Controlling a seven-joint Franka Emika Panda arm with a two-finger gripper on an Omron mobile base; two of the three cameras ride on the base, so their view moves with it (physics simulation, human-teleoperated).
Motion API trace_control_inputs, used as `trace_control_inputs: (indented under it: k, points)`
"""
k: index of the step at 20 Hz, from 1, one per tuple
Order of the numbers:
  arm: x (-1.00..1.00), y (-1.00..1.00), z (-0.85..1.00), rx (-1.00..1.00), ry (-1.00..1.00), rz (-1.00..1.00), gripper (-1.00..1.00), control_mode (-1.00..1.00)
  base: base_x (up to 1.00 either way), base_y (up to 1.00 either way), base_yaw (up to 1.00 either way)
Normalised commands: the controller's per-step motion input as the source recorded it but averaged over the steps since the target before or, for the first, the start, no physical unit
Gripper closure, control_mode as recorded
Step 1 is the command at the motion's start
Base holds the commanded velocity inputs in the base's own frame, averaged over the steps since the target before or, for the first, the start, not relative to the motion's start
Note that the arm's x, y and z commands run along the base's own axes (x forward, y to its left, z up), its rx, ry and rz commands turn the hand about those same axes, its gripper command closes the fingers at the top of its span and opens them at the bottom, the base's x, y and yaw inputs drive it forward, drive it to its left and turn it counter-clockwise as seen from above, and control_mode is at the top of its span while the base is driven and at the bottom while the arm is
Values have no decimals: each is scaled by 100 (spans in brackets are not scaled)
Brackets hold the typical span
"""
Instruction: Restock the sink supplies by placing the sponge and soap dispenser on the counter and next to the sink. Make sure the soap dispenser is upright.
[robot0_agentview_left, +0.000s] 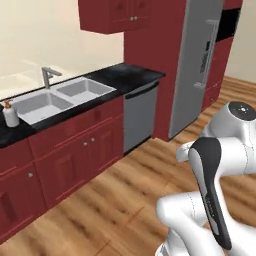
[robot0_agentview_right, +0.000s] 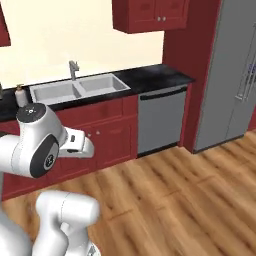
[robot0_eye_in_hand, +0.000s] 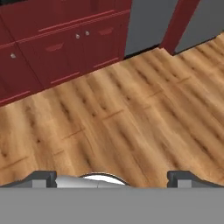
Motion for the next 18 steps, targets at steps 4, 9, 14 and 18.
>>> trace_control_inputs:
  k: [4, 9, 14, 18]
  points:
    - [0, 0, 0, 0, 0, 0, -100, 100, -55, 0, -76]
    - [0, 0, 0, 0, 0, 0, -100, 100, -37, -15, -76]
    - [0, 0, 0, 0, 0, 0, -100, 100, -9, -88, -56]
    - [0, 0, 0, 0, 0, 0, -100, 100, 0, -100, -35]
